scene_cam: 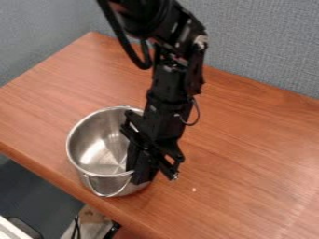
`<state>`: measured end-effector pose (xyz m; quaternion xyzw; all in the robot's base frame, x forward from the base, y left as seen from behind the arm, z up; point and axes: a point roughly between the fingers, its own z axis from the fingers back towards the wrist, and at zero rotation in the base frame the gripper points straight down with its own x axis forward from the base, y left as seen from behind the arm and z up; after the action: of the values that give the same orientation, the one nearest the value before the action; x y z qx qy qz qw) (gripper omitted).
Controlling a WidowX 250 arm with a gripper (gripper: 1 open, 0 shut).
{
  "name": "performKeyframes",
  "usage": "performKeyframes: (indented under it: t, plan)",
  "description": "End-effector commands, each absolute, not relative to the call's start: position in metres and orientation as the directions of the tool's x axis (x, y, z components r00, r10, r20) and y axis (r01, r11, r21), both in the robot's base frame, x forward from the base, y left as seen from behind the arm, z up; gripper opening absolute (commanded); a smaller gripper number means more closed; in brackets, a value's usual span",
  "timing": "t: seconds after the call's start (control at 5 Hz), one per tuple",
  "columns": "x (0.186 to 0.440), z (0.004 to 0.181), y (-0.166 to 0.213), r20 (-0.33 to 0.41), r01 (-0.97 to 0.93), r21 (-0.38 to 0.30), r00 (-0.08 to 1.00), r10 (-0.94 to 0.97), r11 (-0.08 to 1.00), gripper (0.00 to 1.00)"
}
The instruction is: Move the red object from the metal pot to the table
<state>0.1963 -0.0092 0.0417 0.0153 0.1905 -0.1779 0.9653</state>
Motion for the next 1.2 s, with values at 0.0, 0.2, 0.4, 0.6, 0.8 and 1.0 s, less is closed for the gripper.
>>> performKeyframes:
  t: [0.0, 0.2, 0.4, 0.6, 0.8, 1.0]
  plan:
    - [0.195, 0.057, 0.003, -0.303, 0.325, -0.020, 0.899, -0.315, 0.946, 0.00]
    - [0.195, 0.070, 0.009, -0.252, 0.335, -0.014, 0.910, -0.328, 0.942, 0.00]
    - [0.195, 0.080, 0.017, -0.210, 0.345, 0.000, 0.918, -0.337, 0.939, 0.00]
    - [0.192, 0.084, 0.030, -0.150, 0.370, 0.018, 0.920, -0.363, 0.929, 0.00]
    - [0.184, 0.091, 0.051, -0.096, 0.339, 0.045, 0.938, -0.334, 0.940, 0.00]
    - [0.181, 0.092, 0.048, -0.058, 0.318, 0.061, 0.948, -0.314, 0.946, 0.00]
